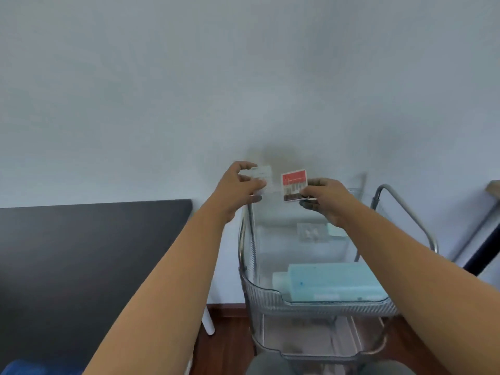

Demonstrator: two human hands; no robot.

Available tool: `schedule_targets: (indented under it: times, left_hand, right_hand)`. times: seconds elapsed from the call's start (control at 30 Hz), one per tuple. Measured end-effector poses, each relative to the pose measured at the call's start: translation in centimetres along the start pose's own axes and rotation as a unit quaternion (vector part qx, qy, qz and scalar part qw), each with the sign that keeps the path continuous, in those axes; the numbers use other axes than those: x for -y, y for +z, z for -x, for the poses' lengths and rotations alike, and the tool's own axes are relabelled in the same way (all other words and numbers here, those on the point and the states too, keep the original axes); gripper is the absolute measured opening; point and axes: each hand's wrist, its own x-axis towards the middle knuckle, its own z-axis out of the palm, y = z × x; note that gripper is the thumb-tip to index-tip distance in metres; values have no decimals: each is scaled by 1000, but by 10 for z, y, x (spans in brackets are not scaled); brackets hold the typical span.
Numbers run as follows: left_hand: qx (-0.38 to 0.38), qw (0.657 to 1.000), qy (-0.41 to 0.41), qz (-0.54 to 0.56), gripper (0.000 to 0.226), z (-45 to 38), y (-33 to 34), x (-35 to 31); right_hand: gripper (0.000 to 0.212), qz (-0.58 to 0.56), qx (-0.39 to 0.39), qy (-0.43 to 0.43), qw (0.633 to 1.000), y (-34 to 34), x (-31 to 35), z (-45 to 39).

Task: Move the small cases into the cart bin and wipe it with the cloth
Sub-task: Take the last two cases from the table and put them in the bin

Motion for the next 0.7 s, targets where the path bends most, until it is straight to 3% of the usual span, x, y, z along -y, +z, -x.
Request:
schedule_targets:
  times: [0.1,0.3,0.5,0.7]
  left_hand:
    - [28,993,-42,-108,35,-13,50,27]
    - [2,976,-153,-153,42,-45,103,86]
    - [-15,955,-208,-210,50,-71,121,120]
    - [1,945,-212,-249,53,-89,129,137]
  right_hand:
    - [30,58,-27,39,997,-45,-20,-13]
    - [45,111,-76,93,987,-85,-55,-32]
    - [36,206,-67,116,969,-90,-75,-52]
    - [34,249,-54,132,958,-85,-86,-65]
